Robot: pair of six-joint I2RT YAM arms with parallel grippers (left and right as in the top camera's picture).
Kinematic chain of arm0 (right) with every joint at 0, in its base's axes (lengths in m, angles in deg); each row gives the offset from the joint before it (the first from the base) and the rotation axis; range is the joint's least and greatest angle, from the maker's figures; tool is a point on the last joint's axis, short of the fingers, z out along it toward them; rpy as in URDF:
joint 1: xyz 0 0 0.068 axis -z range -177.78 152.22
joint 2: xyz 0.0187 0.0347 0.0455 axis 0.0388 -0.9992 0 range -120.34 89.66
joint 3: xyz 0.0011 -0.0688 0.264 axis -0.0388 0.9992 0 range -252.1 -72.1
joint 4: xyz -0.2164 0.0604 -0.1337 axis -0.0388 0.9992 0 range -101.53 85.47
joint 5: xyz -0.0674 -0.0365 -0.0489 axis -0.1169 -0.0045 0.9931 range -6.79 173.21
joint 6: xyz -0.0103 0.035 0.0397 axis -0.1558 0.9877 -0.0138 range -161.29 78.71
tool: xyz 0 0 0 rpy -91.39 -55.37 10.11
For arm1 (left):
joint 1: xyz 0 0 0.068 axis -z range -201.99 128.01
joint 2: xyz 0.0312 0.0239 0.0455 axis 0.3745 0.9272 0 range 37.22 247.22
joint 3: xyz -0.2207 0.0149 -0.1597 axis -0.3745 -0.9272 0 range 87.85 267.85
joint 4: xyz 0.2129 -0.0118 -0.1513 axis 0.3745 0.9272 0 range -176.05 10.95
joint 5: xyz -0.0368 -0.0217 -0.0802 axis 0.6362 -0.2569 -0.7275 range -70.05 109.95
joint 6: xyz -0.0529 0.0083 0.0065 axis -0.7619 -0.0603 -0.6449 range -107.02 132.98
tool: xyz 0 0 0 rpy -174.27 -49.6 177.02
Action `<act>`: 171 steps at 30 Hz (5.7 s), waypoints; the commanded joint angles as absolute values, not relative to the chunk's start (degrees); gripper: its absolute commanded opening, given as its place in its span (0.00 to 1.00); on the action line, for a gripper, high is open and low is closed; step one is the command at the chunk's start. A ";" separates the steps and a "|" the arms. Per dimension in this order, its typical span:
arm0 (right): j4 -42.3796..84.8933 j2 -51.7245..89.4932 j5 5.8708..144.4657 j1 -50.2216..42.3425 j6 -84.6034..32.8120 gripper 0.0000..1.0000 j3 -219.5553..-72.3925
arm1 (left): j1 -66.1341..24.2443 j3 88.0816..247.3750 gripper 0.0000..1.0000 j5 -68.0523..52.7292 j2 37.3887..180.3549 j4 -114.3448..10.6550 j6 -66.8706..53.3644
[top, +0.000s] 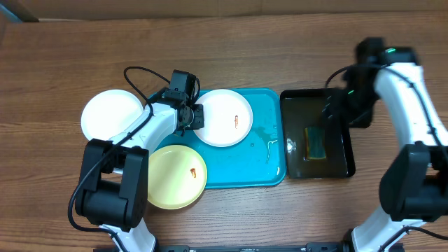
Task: Clean dirty plates on tray and stack at the side
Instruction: 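Reach the right gripper into the black tray and grasp the sponge, then lift the sponge with the right gripper and carry it toward the white plate, then scrub the white plate held by the left gripper with the sponge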
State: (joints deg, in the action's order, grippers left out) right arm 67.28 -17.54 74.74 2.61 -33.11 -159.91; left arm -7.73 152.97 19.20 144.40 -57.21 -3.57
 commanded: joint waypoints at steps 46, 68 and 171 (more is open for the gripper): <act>49.79 -16.78 78.00 -3.01 -30.77 0.60 -136.56 | -7.67 152.56 0.33 19.94 145.58 -57.19 -4.18; 39.12 -16.78 81.91 -2.86 -30.79 0.70 -136.72 | -7.67 152.56 0.34 19.94 145.58 -57.04 -4.18; 31.13 -21.54 93.91 -31.58 -38.35 0.04 -153.68 | -5.83 152.56 0.06 11.31 145.58 -59.35 -3.75</act>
State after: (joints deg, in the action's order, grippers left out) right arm 32.04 -18.83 93.84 -31.38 -38.64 -155.23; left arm -6.22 152.76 10.98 144.88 -59.51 -3.57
